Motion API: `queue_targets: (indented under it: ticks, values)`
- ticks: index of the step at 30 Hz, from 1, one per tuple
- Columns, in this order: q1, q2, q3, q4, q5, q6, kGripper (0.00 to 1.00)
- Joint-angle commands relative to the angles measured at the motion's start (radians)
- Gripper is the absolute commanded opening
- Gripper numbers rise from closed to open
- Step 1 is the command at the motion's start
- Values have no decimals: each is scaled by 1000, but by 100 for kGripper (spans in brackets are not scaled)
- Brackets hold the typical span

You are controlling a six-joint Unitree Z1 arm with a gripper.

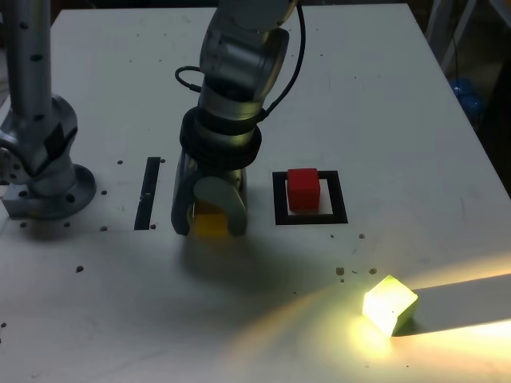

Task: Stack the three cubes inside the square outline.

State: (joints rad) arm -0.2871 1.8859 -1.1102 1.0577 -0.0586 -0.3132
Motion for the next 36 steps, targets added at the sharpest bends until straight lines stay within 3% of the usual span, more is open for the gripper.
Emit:
queue_targets:
  ticks: [1, 8, 19, 27, 36]
  values:
    - [-1, -1, 2, 1, 3, 2, 28]
    - [-1, -7, -27, 45, 26, 2, 28]
    - [8, 10, -284, 246, 128, 49, 28]
    - [67, 82, -444, 299, 139, 152, 28]
    - [120, 128, -523, 311, 145, 216, 28]
